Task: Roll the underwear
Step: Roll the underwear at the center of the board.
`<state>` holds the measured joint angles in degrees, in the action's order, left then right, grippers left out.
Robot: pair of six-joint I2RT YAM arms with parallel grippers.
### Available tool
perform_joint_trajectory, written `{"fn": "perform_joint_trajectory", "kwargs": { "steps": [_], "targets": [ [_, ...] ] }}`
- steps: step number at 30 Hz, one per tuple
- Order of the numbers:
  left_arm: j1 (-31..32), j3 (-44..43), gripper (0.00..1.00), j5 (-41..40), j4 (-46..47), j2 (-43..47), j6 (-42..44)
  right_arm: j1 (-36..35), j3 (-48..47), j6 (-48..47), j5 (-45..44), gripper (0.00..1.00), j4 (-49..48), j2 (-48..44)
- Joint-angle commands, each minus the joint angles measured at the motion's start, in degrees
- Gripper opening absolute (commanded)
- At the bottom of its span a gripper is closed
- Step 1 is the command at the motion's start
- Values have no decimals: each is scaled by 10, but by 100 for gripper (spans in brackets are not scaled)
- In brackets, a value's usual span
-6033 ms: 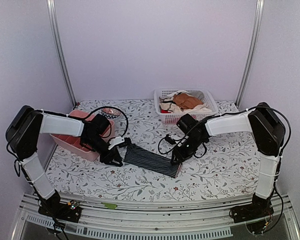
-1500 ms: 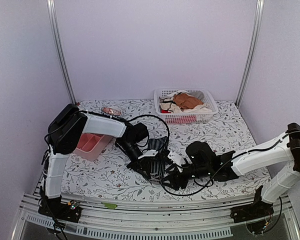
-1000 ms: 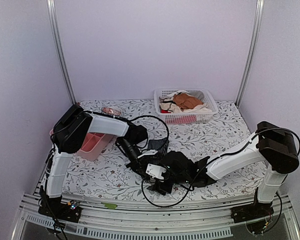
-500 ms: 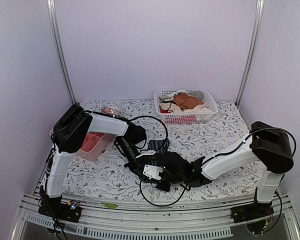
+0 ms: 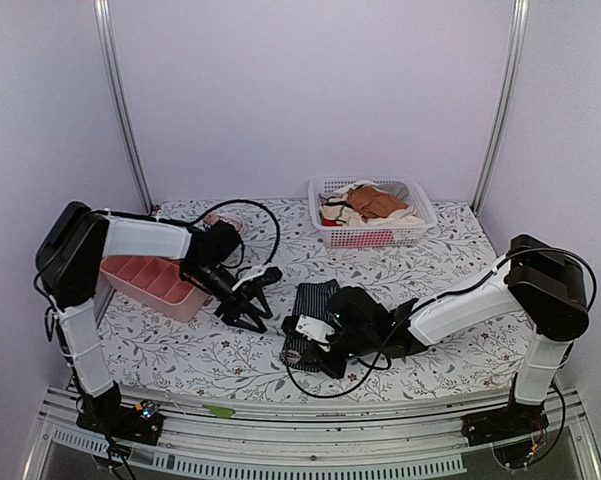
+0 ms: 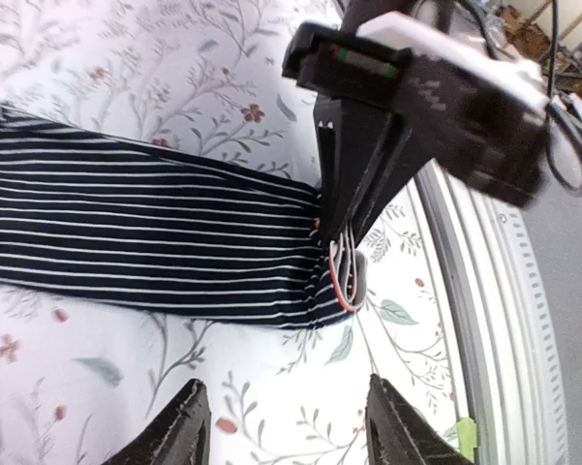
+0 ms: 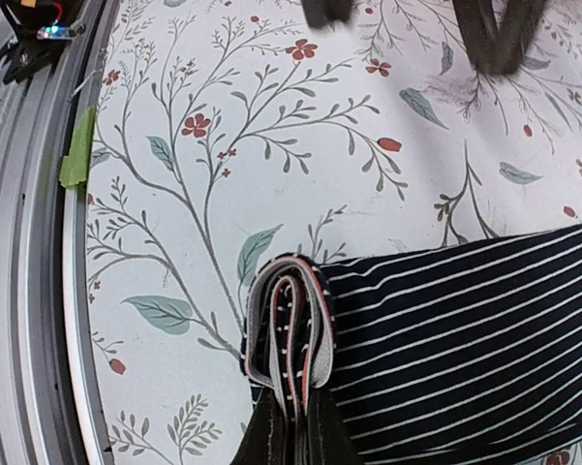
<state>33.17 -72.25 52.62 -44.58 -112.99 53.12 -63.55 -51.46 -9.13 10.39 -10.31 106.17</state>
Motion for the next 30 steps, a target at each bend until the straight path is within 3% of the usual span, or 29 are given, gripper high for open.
{"fn": "perform_joint_trajectory", "kwargs": {
  "steps": [1,6,13,22,30],
  "targets": [
    [-20,126,55,-26,206,153,-74,50,-2,96,160,0,21,4],
    [-5,274,55,-87,353,279,-112,115,-15,183,281,0,1,44],
    [89,376,55,-216,482,329,-33,167,-83,251,411,0,24,142],
    [159,365,53,-298,621,229,12,189,-168,267,457,0,127,224],
    [190,322,46,-343,619,144,38,190,-172,281,457,0,130,237]
  ]
}}
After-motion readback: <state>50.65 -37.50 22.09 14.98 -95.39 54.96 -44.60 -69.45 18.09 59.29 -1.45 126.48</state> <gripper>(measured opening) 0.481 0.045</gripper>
